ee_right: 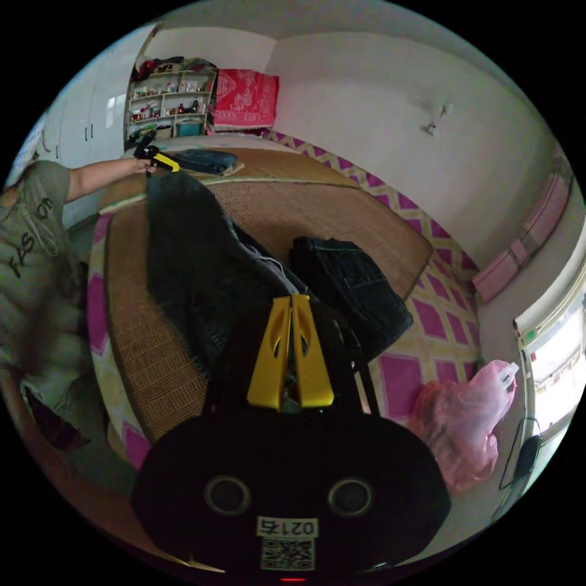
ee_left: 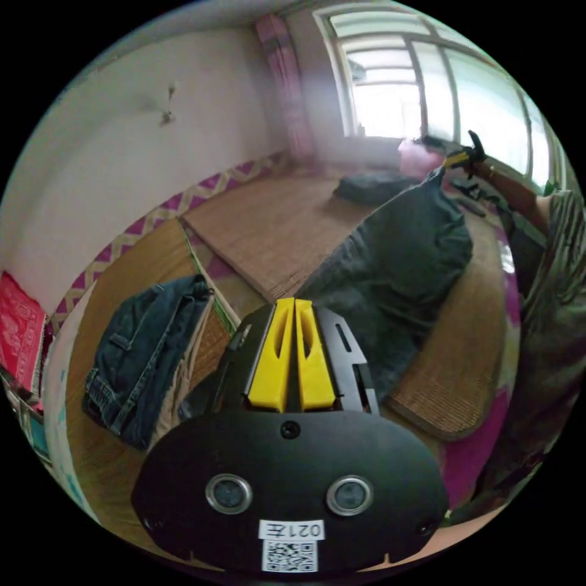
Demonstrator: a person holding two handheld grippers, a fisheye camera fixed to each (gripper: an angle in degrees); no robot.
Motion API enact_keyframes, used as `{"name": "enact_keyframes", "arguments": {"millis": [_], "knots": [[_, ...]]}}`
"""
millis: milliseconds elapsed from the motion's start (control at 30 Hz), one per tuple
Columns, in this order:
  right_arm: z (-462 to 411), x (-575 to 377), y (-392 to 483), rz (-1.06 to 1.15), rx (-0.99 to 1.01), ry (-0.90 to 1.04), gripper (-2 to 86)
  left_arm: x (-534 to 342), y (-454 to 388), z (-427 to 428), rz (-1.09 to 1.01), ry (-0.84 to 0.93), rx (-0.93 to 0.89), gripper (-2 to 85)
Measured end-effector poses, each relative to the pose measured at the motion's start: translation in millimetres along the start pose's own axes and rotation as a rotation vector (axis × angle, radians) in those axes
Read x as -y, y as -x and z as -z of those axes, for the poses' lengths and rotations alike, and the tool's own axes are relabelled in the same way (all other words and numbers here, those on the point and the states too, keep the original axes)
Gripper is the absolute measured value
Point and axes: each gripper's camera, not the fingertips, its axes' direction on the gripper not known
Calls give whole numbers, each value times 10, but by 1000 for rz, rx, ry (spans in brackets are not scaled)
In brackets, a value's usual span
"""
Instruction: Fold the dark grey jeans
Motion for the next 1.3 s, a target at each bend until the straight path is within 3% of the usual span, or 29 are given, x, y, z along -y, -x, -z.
{"name": "enact_keyframes", "arguments": {"millis": [200,500,667,800,1000,1133,1300], "knots": [[967,-855,605,-50,85,-131,-10,-619,-1046,1355,2,-105,-84,-10],[588,-2020,1257,-220,265,82,-10,-1658,-1914,1523,272,24,-188,-10],[593,-2365,1153,-323,308,-16,-9,-1876,-2005,1784,368,-39,-231,-9],[451,-2441,1140,-377,344,47,-6,-1941,-2016,1993,413,-42,-208,-9],[927,-2413,1204,-376,265,54,-6,-2104,-1892,2862,551,-303,-120,-8],[1269,-2306,1167,-421,156,-135,-3,-1885,-1802,2965,547,-228,20,13],[924,-1859,1111,-395,90,-52,2,-1527,-1583,2633,555,-95,82,53]]}}
